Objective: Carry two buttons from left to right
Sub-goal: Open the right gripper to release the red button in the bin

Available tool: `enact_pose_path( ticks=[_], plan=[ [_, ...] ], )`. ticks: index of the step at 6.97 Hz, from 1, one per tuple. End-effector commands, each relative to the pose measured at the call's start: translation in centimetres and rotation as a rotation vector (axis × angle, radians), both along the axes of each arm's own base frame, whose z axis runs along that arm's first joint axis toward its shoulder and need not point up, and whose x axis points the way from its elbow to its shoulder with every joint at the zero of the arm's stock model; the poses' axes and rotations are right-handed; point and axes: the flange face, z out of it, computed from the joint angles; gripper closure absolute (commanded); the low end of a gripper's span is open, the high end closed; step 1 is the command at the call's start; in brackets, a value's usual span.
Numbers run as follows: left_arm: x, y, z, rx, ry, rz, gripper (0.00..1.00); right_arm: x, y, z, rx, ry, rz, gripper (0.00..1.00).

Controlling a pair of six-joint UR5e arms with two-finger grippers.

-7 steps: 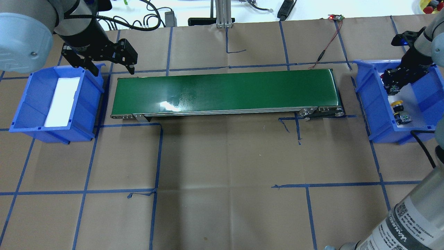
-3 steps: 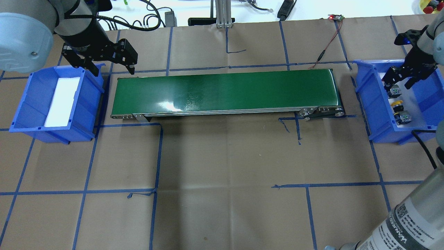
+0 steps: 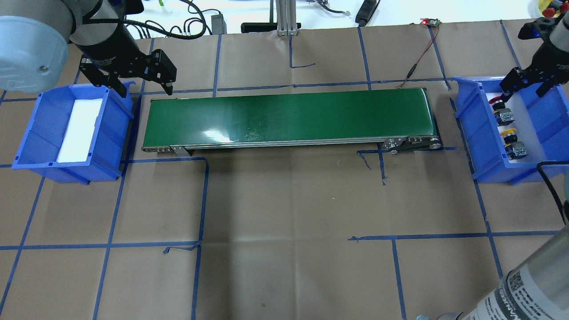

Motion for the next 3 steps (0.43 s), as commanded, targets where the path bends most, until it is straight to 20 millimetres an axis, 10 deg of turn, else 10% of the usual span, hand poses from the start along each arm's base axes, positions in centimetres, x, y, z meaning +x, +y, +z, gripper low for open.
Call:
enact_pose_path(
  ticks=[1,3],
  plan=[
    [0.0,0.1,0.1,-0.001,0.0,0.0,0.0,5.9,2.2,8.8,-0.049,0.018,-0.003,0.0],
    [0.0,0.0,0.0,0.0,0.0,0.0,0.0,17.9,5.5,16.8,-0.156,0.043,0.028,0.0]
  ],
)
